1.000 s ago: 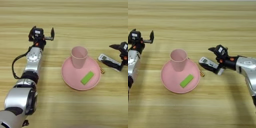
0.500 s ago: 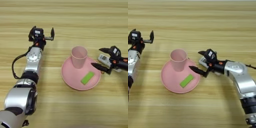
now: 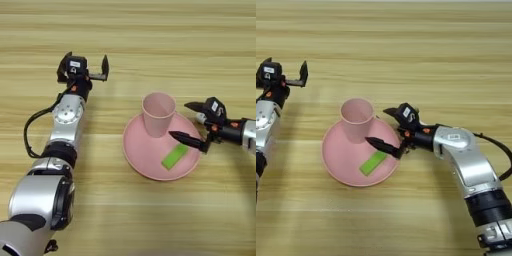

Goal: Move the objects on the table

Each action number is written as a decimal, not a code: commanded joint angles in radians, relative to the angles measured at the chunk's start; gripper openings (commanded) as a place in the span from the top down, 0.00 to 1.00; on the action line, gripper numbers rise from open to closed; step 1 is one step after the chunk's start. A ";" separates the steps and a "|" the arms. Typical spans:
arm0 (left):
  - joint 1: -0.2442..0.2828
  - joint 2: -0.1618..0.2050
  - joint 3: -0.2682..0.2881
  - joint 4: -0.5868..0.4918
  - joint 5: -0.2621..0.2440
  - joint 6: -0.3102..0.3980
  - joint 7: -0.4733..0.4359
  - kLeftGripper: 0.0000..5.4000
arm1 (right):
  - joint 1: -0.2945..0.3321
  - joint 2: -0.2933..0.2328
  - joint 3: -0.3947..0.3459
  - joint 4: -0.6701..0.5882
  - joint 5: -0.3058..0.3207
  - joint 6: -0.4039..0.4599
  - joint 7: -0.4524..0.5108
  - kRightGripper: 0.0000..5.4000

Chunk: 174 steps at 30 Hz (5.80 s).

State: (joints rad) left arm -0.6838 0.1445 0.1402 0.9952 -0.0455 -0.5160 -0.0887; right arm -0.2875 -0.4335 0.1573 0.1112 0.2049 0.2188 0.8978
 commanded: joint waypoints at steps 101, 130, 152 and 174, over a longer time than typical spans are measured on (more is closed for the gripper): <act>0.324 0.140 -0.269 -0.973 -0.287 0.445 -0.808 0.00 | -0.152 -0.180 -0.169 -0.348 0.287 0.264 0.125 0.18; 0.346 0.133 -0.381 -1.042 -0.277 0.499 -0.886 0.13 | -0.119 -0.163 -0.080 -0.476 0.323 0.303 0.105 0.18; 0.346 0.127 -0.383 -1.021 -0.274 0.490 -0.880 0.24 | -0.106 -0.165 -0.067 -0.469 0.318 0.288 0.114 0.07; 0.344 0.116 -0.369 -0.997 -0.275 0.480 -0.872 0.24 | -0.032 -0.188 -0.152 -0.454 0.335 0.239 0.118 0.00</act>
State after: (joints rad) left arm -0.3366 0.2581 -0.2373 -0.0078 -0.3206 -0.0288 -0.9624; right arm -0.3405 -0.5946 0.0447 -0.3453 0.5287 0.4747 1.0126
